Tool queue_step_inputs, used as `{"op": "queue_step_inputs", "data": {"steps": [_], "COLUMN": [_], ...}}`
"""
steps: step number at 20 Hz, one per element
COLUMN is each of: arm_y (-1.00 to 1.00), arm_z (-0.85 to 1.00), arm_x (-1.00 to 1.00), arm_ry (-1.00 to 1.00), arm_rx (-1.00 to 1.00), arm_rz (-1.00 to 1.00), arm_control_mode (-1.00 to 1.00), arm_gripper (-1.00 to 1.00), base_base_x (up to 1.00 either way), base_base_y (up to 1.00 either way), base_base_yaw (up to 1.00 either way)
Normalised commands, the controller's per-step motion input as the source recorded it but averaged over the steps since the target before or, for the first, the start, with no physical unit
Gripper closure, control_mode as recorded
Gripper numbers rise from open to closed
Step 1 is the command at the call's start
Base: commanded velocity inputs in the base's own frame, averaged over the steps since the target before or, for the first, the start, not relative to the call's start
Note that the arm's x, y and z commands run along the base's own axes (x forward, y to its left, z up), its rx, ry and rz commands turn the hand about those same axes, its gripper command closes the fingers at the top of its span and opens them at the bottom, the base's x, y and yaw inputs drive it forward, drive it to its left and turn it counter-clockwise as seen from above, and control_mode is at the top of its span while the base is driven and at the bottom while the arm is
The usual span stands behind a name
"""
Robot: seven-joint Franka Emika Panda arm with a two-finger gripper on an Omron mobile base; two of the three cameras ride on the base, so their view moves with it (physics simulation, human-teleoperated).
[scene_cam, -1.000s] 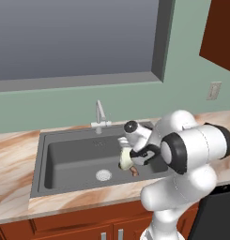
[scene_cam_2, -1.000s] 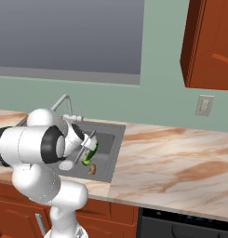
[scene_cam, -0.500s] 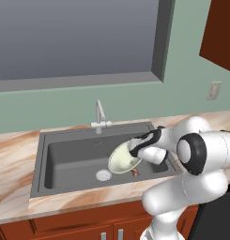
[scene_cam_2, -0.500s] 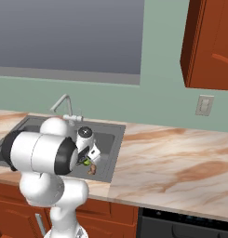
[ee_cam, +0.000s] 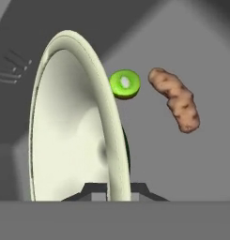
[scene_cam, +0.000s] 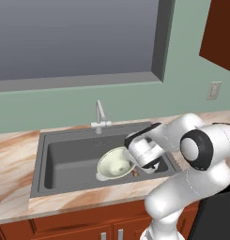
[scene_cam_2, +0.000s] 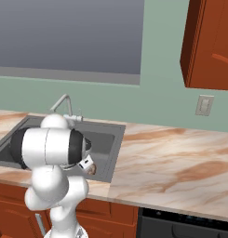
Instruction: Dump the potato and kiwi from the bowl so the bowl can be washed. Place the bowl in the sink after clearing the leftovers.
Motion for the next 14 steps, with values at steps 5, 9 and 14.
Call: {"op": "queue_step_inputs", "data": {"steps": [5,9,14], "arm_y": [0.53,0.25,0.5], "arm_z": [0.25,0.24,0.26], "arm_x": [0.03,0.03,0.08], "arm_ry": [0.25,0.11,0.2], "arm_rx": [0.1,0.0,0.0], "arm_rz": [0.02,0.05,0.03], "arm_control_mode": [-1.0,-1.0,-1.0], "arm_gripper": [1.0,1.0,1.0], "base_base_x": [0.0,0.0,0.0], "base_base_y": [0.0,0.0,0.0], "base_base_yaw": [0.0,0.0,0.0]}}
